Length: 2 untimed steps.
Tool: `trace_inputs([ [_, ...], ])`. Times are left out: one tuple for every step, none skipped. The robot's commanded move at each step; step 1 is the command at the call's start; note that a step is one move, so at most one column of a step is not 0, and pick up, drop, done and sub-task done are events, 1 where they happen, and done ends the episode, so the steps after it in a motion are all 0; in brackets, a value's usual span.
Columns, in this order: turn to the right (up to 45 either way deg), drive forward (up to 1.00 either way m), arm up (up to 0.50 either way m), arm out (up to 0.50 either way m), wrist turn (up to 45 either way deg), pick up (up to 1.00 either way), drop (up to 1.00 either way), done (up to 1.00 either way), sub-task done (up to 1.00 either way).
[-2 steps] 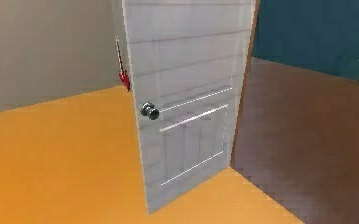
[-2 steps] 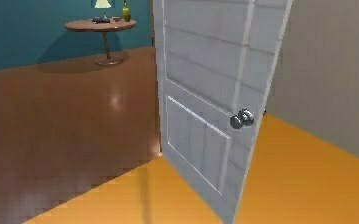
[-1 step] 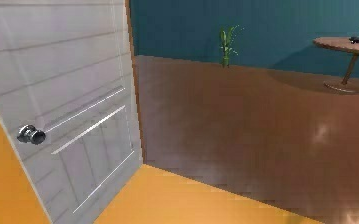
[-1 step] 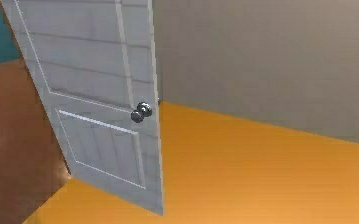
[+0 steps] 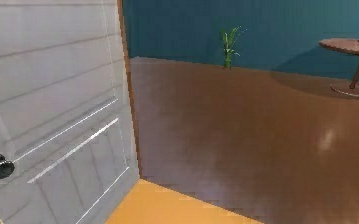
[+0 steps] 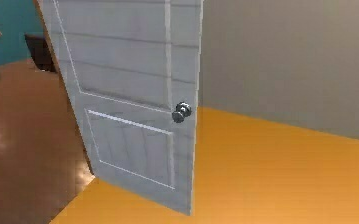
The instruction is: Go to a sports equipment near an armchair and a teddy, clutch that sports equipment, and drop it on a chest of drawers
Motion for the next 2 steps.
trace_inputs([
  [12.0, 0.0, 0.0, 0.0, 0.0, 0.0, 0.0, 0.0, 0.0],
  [0.0, 0.75, 0.0, 0.0, 0.0, 0.0, 0.0, 0.0, 0.0],
])
